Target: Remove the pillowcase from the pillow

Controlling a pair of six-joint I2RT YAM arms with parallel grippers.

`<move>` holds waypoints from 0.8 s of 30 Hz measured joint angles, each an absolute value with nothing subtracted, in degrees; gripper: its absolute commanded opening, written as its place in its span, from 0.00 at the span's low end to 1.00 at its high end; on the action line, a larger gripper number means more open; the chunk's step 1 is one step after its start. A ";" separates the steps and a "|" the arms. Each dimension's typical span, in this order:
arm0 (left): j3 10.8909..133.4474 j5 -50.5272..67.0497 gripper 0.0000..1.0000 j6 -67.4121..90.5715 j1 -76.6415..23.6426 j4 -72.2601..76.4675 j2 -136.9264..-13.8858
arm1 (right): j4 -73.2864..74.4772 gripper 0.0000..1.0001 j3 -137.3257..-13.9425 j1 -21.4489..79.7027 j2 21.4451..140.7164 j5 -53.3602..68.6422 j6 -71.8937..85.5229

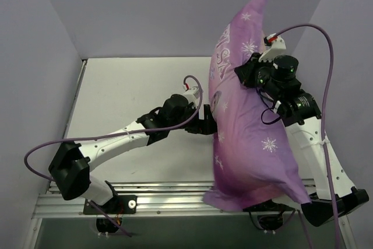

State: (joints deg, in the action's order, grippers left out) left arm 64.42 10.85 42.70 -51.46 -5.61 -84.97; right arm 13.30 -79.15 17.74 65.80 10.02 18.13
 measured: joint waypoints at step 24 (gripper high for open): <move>52.73 -18.15 0.94 44.75 -41.74 -44.93 -33.41 | 0.73 0.80 -77.43 43.53 82.67 8.16 20.53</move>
